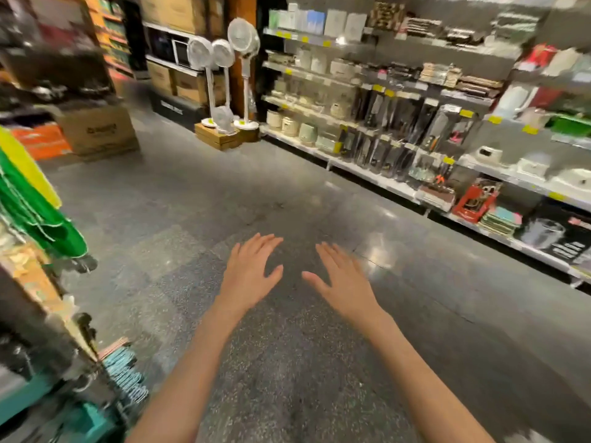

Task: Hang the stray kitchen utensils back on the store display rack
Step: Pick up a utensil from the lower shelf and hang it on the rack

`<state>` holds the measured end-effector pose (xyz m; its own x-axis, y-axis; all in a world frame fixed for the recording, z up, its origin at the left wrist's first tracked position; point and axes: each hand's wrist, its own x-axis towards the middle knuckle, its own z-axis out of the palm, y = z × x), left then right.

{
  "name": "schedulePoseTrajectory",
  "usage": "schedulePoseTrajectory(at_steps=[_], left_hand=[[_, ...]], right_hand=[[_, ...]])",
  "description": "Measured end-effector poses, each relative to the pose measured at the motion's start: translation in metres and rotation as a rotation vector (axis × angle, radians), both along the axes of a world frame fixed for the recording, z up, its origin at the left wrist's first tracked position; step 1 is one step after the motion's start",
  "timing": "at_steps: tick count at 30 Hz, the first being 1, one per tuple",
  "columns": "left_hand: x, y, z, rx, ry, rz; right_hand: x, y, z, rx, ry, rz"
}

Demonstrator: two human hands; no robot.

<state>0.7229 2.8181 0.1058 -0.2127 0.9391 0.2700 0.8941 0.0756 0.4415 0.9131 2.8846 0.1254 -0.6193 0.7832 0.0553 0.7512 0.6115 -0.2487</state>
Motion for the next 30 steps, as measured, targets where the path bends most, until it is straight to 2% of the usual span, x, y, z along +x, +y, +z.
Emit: schedulePoseTrajectory(at_steps=[7,12,17,24,30], left_hand=[[-0.068,0.1,-0.019,-0.032,-0.008,0.18],[-0.156,0.178,-0.034,-0.021,-0.007,0.28],[-0.252,0.243,-0.022,-0.008,-0.016,0.39],[-0.376,0.267,-0.02,-0.032,-0.021,0.606],[-0.486,0.265,-0.041,-0.079,-0.067,0.851]], right_hand=[[-0.093,0.129,-0.022,-0.003,-0.04,0.211],[-0.201,0.22,-0.029,0.01,-0.033,0.33],[-0.31,0.292,-0.018,-0.003,-0.038,0.443],[-0.457,0.351,-0.015,-0.006,-0.049,0.624],[-0.61,0.37,-0.038,-0.079,-0.104,0.886]])
